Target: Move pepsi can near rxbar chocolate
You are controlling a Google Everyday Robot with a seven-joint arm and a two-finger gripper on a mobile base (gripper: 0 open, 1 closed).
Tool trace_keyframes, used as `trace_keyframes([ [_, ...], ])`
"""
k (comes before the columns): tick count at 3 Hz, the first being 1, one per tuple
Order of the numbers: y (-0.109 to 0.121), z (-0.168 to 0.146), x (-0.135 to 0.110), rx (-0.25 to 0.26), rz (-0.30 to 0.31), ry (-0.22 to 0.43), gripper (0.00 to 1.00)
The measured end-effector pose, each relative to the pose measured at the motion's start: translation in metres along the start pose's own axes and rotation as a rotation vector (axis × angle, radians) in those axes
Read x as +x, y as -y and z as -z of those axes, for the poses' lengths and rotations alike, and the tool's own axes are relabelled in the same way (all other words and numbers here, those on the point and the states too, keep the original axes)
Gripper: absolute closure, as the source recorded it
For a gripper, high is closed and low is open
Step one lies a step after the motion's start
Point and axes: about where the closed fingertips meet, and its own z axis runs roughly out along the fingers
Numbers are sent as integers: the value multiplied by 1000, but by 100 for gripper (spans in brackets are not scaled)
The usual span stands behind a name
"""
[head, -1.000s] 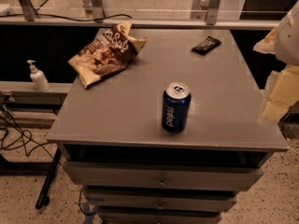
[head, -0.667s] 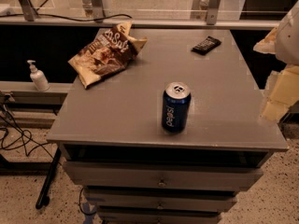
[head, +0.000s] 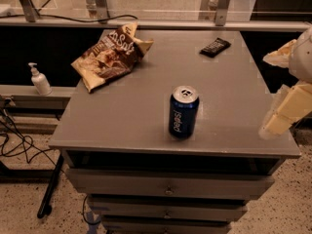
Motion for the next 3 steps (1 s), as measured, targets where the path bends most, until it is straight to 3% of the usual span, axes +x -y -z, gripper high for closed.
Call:
trace_keyframes([
  [2,-6,-45,-22,-23,-71,348,0],
  [3,-13,-73,-37,-59,-113,524,0],
])
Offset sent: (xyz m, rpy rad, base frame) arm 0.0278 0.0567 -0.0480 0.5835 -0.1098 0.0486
